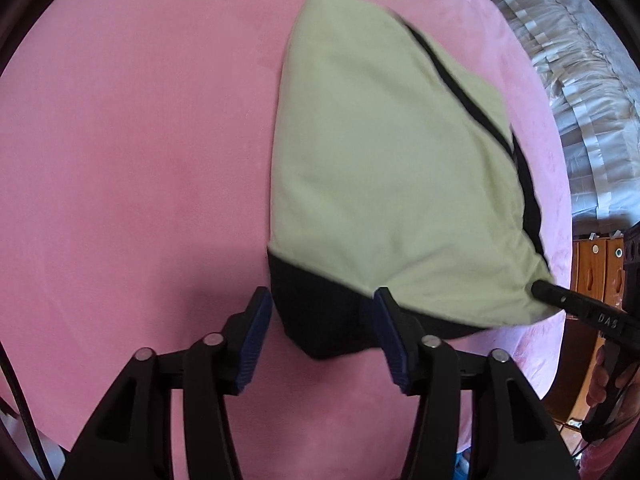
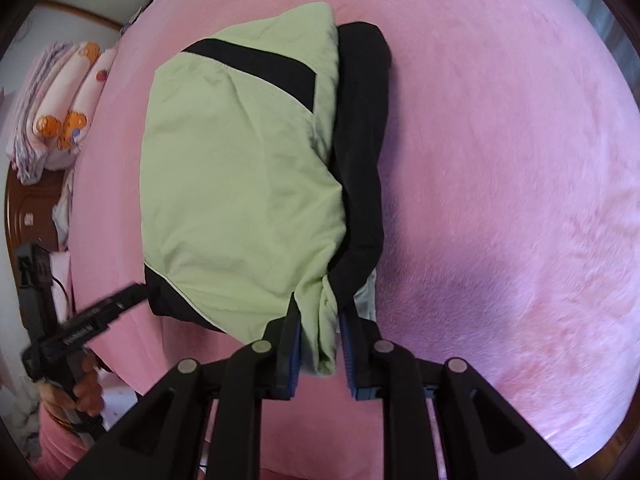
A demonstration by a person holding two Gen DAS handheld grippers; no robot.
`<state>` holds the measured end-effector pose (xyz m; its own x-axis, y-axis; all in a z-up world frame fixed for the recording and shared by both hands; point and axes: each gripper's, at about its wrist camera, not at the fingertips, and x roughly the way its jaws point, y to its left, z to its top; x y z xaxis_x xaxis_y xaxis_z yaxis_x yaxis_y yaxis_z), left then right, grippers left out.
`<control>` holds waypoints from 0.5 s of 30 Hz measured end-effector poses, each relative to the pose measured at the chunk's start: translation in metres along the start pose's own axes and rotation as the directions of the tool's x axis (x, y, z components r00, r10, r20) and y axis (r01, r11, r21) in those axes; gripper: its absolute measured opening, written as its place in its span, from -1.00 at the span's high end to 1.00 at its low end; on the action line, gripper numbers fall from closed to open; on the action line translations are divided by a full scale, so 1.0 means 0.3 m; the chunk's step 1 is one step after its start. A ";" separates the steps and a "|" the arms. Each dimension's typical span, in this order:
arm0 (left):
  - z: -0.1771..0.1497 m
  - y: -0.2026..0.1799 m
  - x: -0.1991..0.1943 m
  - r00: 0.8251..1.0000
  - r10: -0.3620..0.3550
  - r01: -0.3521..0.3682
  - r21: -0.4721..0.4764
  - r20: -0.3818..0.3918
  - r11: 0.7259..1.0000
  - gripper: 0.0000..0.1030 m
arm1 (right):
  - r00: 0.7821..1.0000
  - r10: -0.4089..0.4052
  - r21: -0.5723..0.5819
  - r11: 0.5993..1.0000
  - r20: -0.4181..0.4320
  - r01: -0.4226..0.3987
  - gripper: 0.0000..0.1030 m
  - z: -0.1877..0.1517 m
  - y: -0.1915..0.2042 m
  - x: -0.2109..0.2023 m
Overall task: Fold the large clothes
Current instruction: 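Open both grippers and grasp the green bundle end again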
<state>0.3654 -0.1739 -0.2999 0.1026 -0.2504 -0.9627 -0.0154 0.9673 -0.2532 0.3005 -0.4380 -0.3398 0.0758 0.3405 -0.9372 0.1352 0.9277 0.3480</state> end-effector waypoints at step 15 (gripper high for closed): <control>0.491 -0.015 0.002 0.984 -0.013 0.005 0.050 0.176 0.999 -0.49 | 0.977 -0.019 0.048 0.999 0.210 0.009 -0.15 0.378 -0.028 -0.035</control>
<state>0.5120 -0.1723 -0.2855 0.2763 -0.2522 -0.9274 0.0351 0.9670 -0.2525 0.4105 -0.4666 -0.3302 0.2793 0.2829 -0.9176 0.1832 0.9224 0.3401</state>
